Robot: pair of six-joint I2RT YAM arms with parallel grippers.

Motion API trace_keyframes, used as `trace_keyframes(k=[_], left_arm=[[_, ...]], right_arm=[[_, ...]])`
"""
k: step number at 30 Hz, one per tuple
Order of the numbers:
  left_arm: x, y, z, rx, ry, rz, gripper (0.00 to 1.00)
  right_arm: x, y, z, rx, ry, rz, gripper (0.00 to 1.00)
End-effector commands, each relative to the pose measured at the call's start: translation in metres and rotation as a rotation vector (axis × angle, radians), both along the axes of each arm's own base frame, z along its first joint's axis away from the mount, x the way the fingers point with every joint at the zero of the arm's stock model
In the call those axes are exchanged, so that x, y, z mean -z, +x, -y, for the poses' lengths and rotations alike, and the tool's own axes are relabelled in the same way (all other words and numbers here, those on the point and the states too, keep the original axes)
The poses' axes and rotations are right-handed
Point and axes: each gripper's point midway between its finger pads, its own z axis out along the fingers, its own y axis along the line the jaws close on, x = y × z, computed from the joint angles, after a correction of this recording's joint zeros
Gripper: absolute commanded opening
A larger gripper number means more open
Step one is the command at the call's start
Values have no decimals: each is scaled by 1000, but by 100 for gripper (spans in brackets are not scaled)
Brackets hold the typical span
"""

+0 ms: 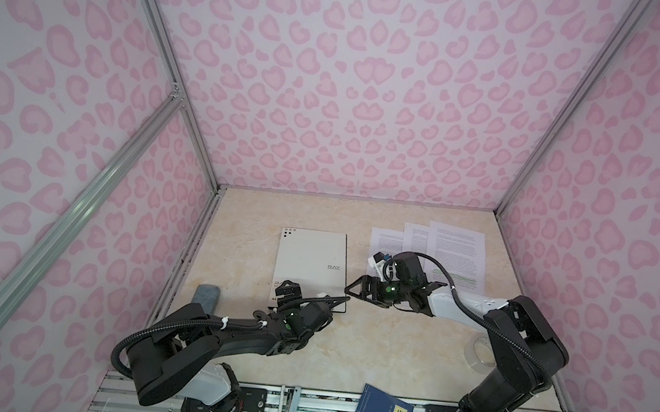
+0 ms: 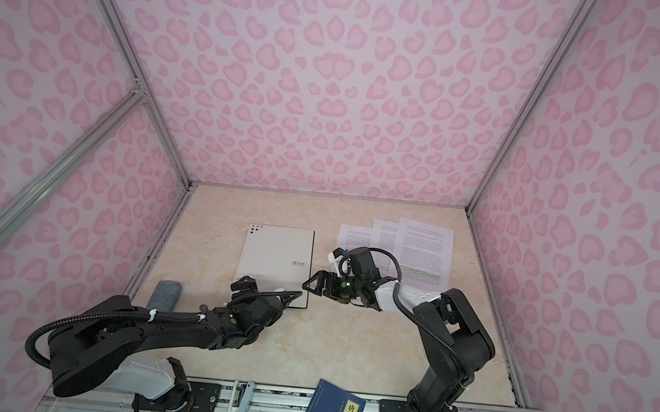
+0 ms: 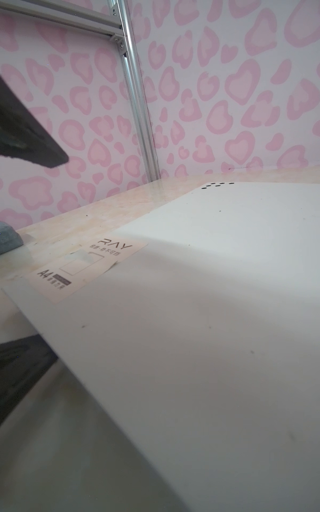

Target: Put the files into the folder

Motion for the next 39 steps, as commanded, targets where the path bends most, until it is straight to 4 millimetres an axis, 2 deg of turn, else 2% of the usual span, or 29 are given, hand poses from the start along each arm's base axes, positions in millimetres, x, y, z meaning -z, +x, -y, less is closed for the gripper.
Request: trace_keyframes(k=[1,25,39], left_arm=[[-10,5,1,-25,-33,47,97],[-12,9,-3,-57,-48,57,97],[-12,11,-4,-64,-51,55,97]], right_arm=[[-1,1,-4,-4,34,7,99],[15,-3,-29,-45,80,-40,99],[15,-2,-44,-63,133,-52,99]])
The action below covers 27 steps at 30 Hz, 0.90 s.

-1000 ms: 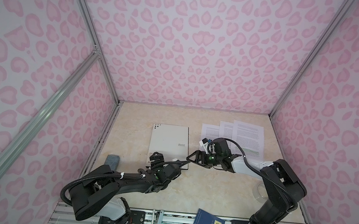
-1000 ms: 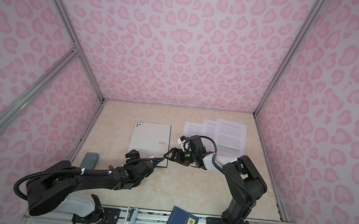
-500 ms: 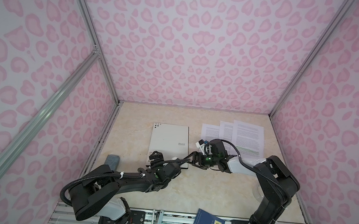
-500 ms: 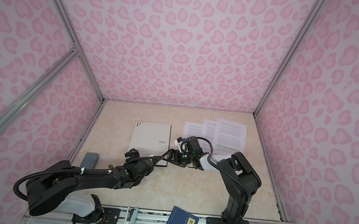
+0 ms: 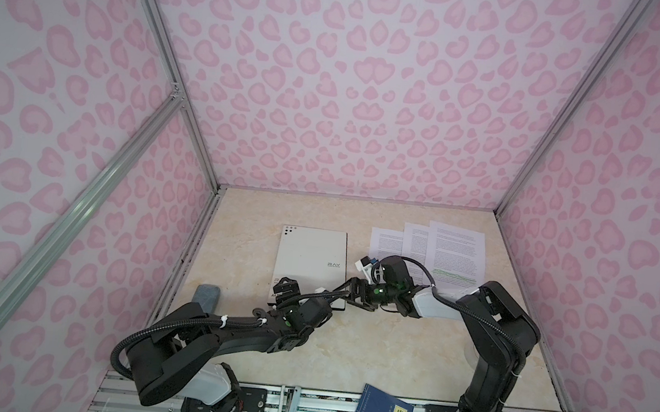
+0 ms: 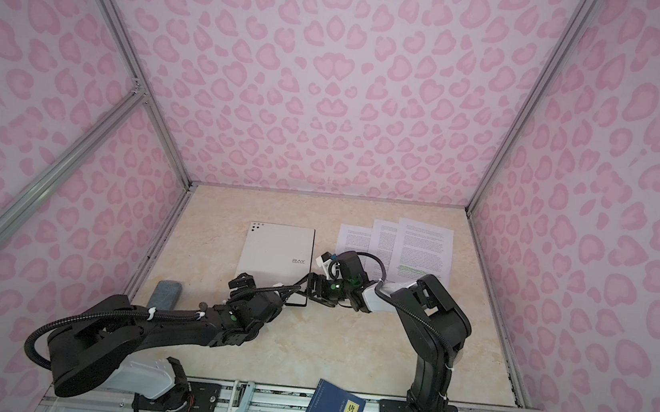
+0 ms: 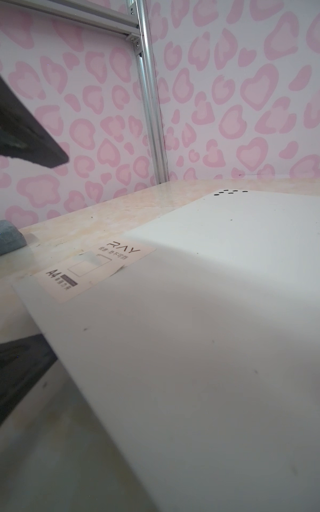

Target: Put the files into the folder

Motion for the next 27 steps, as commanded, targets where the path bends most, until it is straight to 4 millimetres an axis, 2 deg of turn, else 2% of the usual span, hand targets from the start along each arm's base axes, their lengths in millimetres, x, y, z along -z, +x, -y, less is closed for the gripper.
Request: trace_keyframes(k=[1,8,16,23,27], left_arm=[[-5,4,2,-17,-22,28,97],[-5,4,1,-19,-23,28,97],[-3,4,1,-21,-22,19,97],[6,-6,-1,4,-26,-51,97],[2,-12,-1,24,-56,-72,97]], right_arm=[[-2,1,-5,-10,26,2,99],[0,1,-11,-16,48,-11,99],[-10,4,-18,-22,101,-7,99],[-10,7,-19,-26,104,-15,99],[-14,10,-19,-22,112,-17,99]])
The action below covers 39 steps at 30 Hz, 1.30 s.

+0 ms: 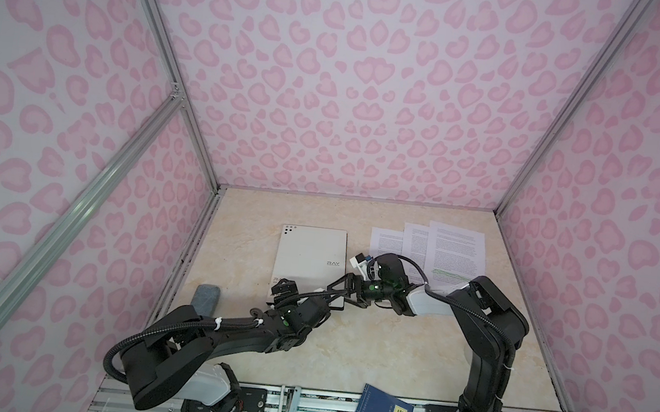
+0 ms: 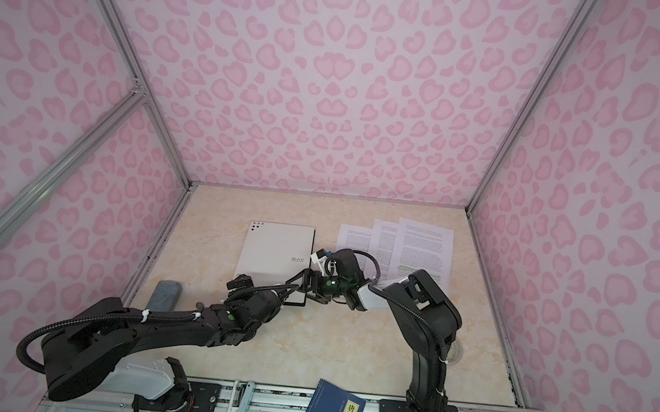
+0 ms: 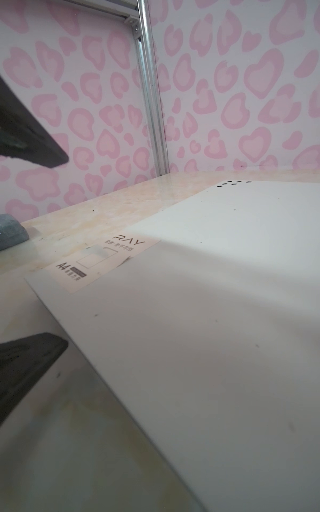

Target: Put the files into the folder

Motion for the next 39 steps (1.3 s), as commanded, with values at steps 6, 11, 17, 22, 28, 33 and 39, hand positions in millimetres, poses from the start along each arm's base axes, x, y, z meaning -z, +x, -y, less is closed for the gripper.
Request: trace_keyframes(k=[6,11,17,22,28,33,39], left_arm=[[-19,-14,9,66,-119,-67,97],[-41,-16,10,67,-193,-56,97],[-77,0,-1,-29,-355,-18,97],[-125,26,-25,-167,-557,24,97],[-184,60,-36,-274,-801,20,97],[-197,87,-34,-375,-962,-53,97],[-201,115,-35,-466,-1196,-180,97]], right_arm=[[-12,6,1,5,33,12,99],[-16,9,-1,19,58,12,99],[-26,15,-6,30,117,2,99],[-36,18,-8,42,120,17,99],[-53,18,-18,18,80,70,99],[-68,20,-35,-14,65,112,99],[-98,27,-58,-22,66,184,99]])
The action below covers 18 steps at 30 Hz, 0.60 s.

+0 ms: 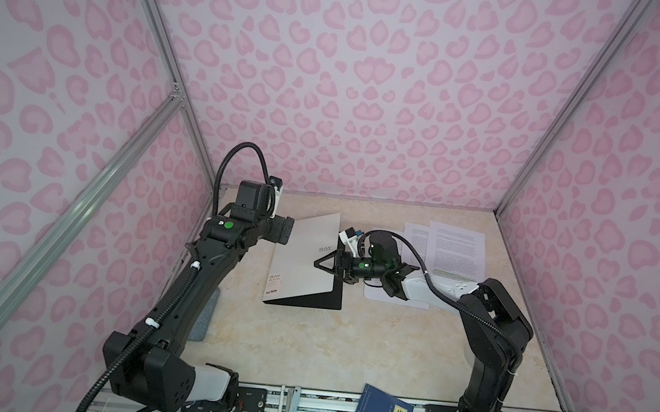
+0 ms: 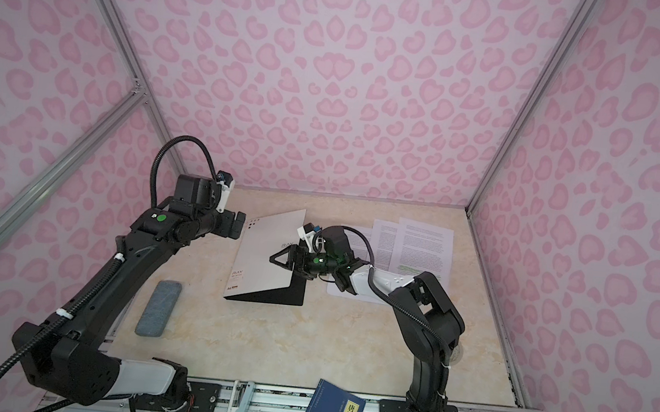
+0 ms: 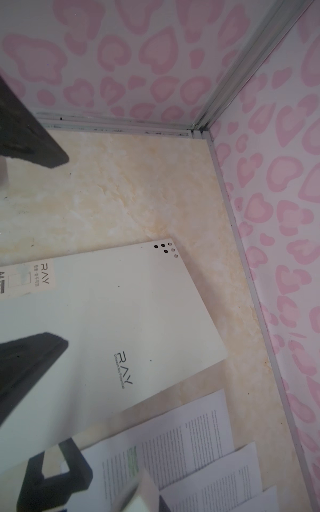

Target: Put the files into the folder

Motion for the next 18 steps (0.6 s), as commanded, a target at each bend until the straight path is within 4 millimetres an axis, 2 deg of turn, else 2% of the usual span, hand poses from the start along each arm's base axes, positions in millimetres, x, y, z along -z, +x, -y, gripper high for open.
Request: trace_keyframes(k=[1,8,12,14,18], left_arm=[[7,1,18,33,-213,-112,97],[10,21,22,37,-359,-199,97],[11,27,30,56,-409,-221,97],[13,29,34,60,-435,-230,97],[18,34,41,66,-476,-263,97]], right_arm=[[-8,3,-12,-5,-21,45,99],[-44,0,-58,-64,6,141,99],[-55,1,-74,-64,52,153,99],[-71,3,-84,-71,108,162,99],[-83,1,-98,-84,167,166,99]])
